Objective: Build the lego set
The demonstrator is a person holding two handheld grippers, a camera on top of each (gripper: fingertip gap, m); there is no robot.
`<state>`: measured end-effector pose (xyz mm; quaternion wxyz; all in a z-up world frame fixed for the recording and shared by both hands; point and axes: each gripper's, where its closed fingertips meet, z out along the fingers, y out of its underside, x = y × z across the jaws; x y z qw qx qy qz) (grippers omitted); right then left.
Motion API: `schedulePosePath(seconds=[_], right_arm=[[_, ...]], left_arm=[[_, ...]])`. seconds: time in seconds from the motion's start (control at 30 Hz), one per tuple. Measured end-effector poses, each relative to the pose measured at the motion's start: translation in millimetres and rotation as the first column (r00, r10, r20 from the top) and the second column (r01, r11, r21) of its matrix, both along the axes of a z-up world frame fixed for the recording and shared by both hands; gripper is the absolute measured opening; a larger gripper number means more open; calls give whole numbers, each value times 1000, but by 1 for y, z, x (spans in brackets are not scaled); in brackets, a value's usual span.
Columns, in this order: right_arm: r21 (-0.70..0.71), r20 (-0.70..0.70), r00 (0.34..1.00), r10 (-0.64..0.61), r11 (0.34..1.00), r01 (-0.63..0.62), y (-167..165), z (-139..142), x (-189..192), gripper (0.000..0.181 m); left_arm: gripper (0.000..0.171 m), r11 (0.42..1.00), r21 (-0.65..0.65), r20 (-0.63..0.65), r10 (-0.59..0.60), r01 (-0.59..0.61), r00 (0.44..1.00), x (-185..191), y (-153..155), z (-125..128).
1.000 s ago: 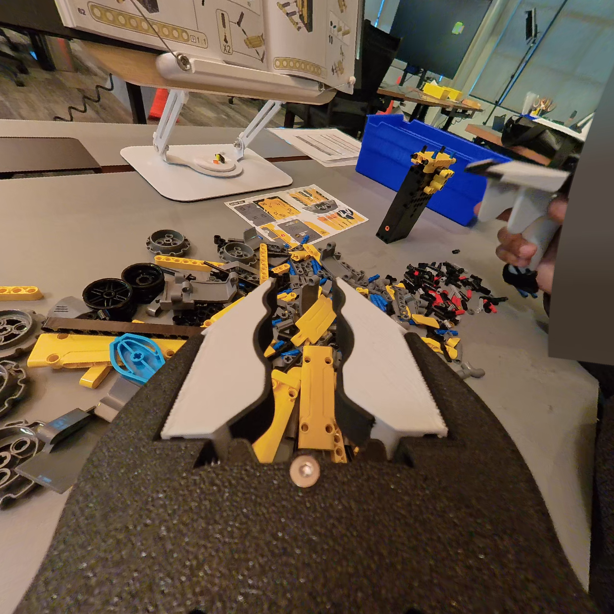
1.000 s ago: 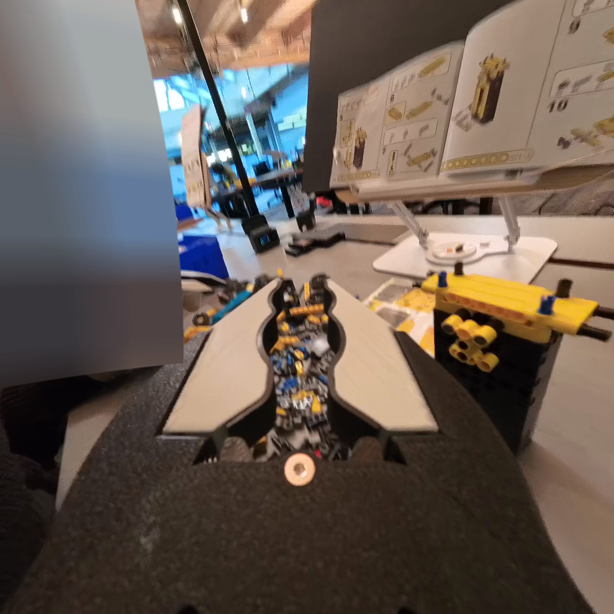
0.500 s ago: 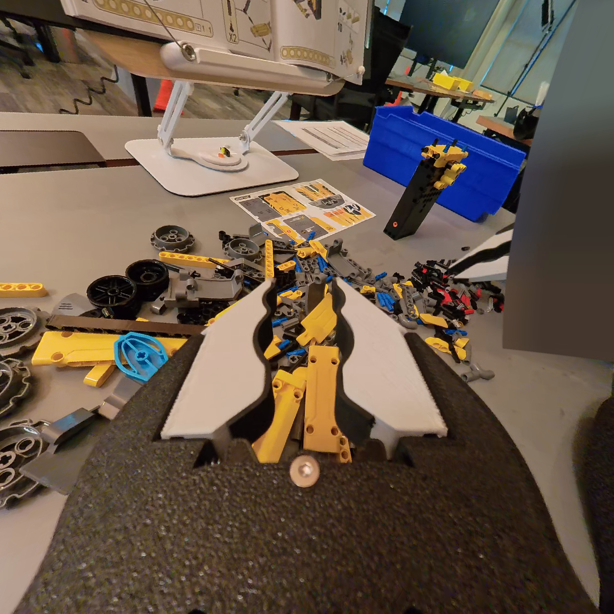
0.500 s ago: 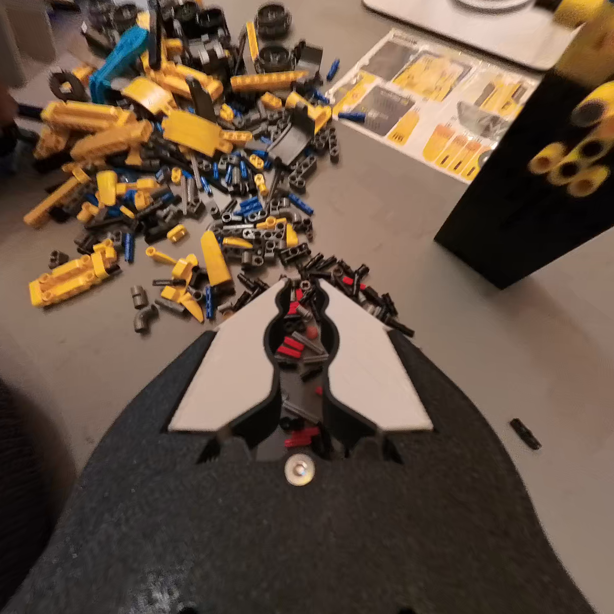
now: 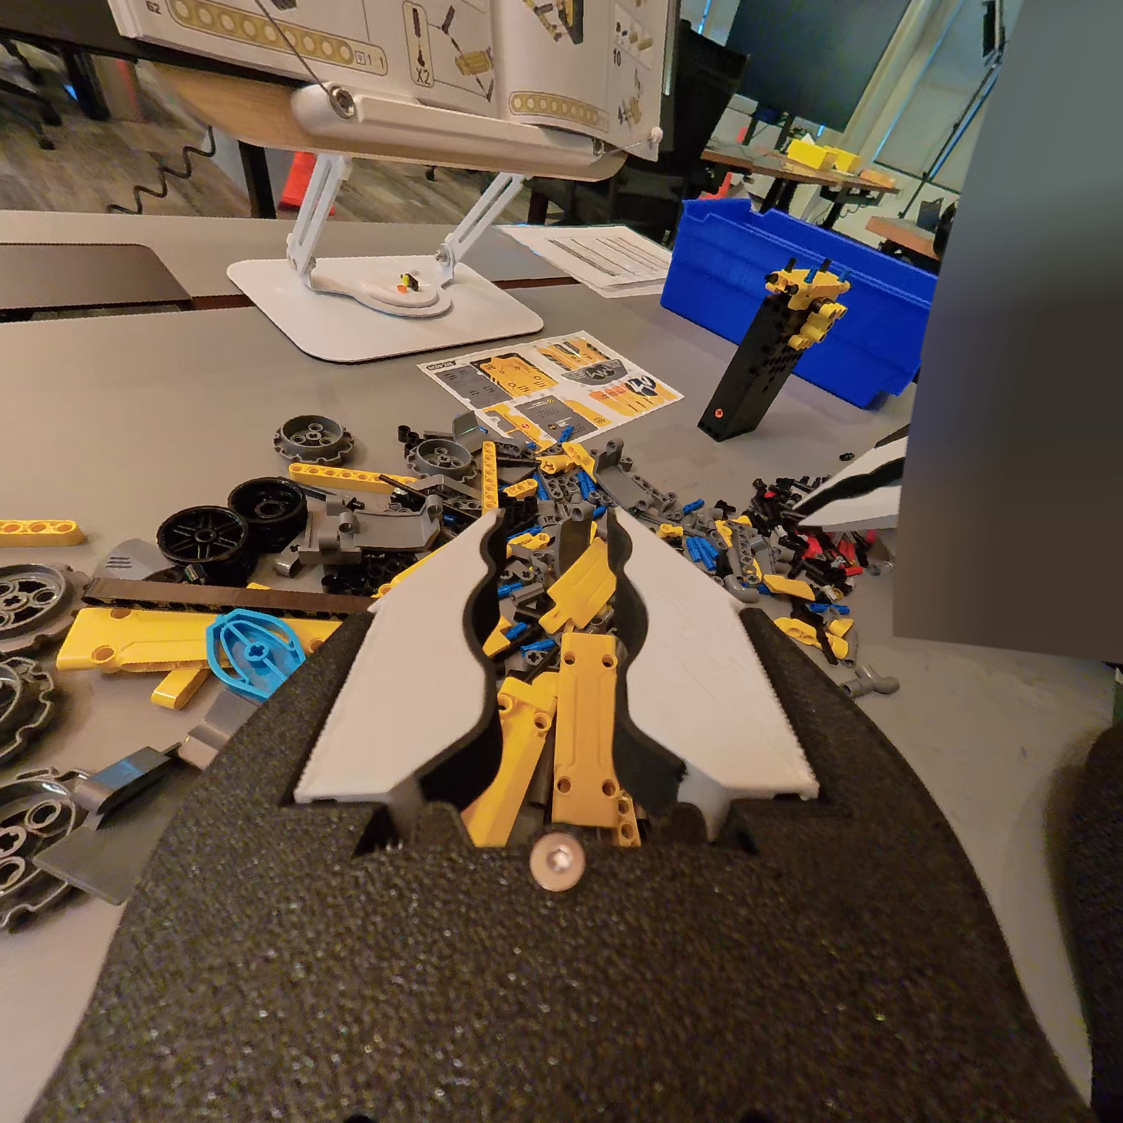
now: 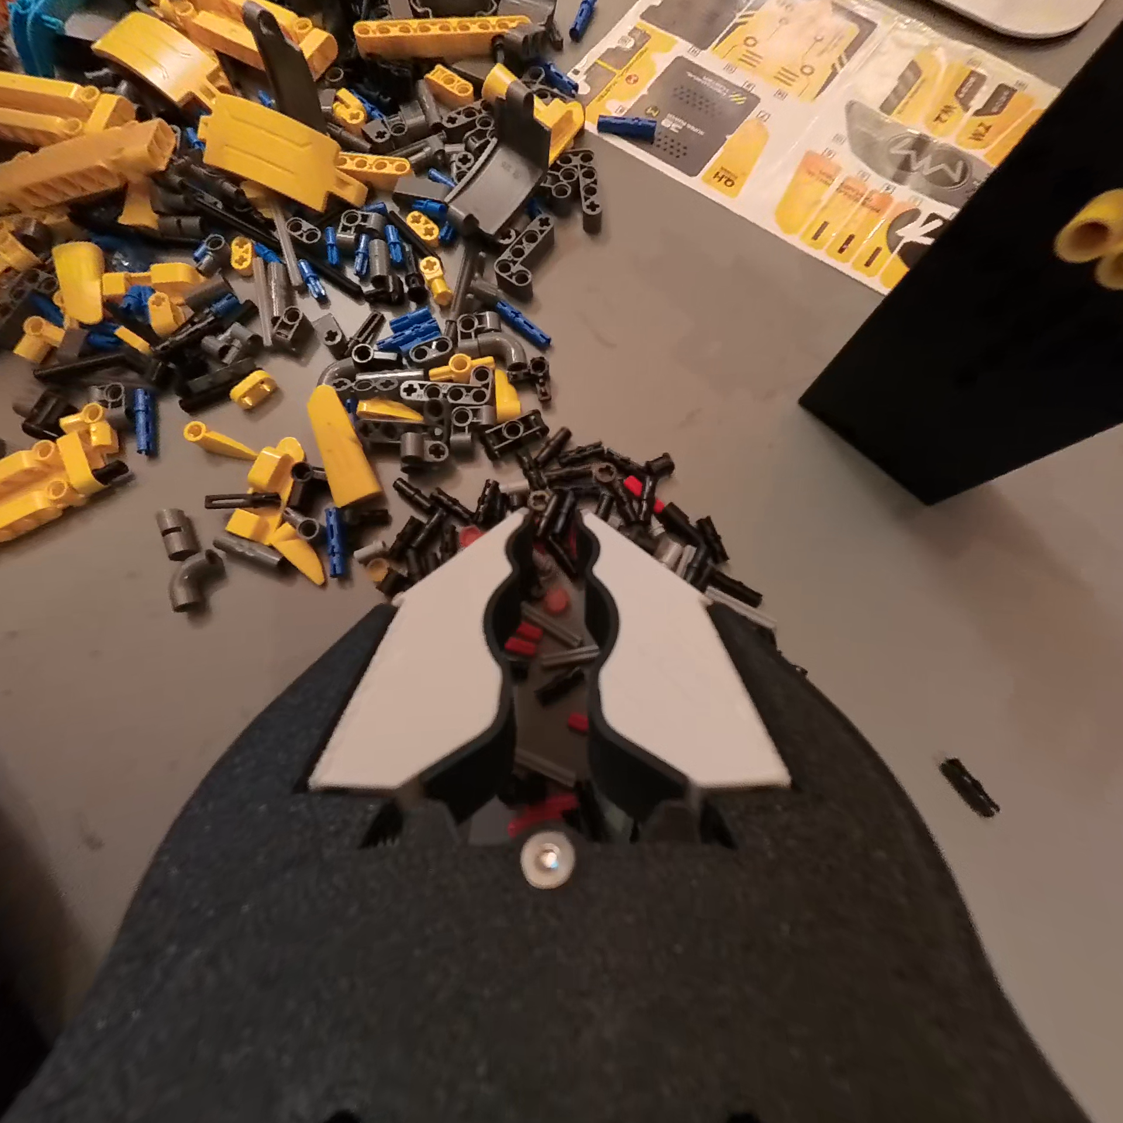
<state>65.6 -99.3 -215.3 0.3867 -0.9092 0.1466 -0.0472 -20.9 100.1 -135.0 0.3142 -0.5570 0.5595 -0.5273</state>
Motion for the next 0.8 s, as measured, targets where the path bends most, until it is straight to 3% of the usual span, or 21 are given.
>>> schedulePosePath(seconds=[0.2,0.8], right_arm=[[19,-15,1000,7,1000,-7,0,2,-2,9],[-11,120,990,80,997,-80,-8,10,-9,5]], left_arm=[[33,1000,-1,0,0,0,1000,0,0,0],[33,1000,-2,-1,-3,3,1000,0,0,0]])
